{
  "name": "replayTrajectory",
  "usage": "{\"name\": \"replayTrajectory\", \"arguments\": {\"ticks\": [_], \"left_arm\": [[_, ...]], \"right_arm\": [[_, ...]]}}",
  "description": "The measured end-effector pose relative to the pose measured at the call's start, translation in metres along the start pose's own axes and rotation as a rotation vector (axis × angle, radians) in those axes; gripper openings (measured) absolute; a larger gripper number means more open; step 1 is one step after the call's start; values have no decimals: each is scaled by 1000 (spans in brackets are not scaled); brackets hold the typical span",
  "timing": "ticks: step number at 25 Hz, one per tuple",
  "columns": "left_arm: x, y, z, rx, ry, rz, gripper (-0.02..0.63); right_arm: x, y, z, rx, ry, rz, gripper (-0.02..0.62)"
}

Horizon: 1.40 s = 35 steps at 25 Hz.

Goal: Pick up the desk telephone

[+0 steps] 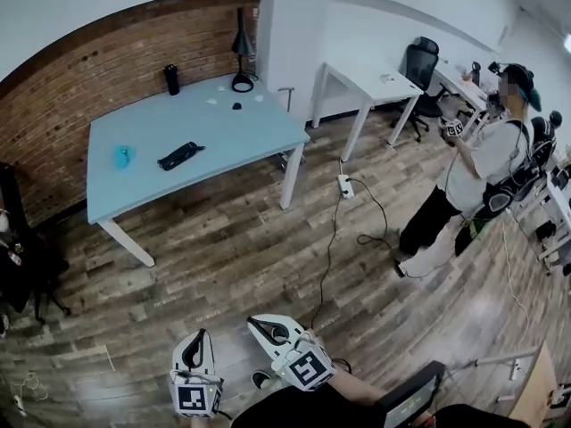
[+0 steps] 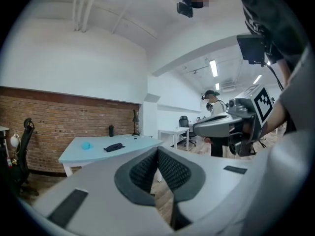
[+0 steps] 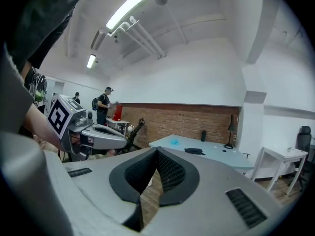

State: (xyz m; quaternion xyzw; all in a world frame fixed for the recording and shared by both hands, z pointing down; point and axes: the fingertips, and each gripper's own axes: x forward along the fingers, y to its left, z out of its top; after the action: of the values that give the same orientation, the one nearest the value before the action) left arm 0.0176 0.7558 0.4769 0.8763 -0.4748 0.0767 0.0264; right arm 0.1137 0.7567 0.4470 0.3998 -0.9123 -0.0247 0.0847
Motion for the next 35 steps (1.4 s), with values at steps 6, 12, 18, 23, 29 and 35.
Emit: {"name": "replayTrajectory", "arguments": {"ticks": [6, 12, 18, 23, 29, 35], "left_arm": [[29, 19, 10, 43, -18, 20, 17], [89, 49, 19, 58, 50, 47, 15], [143, 69, 29, 63, 83, 52, 17], [184, 73, 36, 78, 93, 47, 17], [215, 88, 46, 60, 48, 65, 17], [212, 131, 37, 2, 23, 36, 17]], "right_arm": [[44, -45, -11, 56, -30, -2, 26], [81, -106, -19, 93, -7, 3, 26], [110, -170, -33, 149, 19, -22, 26], [130, -207, -31, 144, -1, -23, 26], [156, -226, -45, 142, 26, -41, 26], [185, -212, -32, 130, 76, -58, 26]]}}
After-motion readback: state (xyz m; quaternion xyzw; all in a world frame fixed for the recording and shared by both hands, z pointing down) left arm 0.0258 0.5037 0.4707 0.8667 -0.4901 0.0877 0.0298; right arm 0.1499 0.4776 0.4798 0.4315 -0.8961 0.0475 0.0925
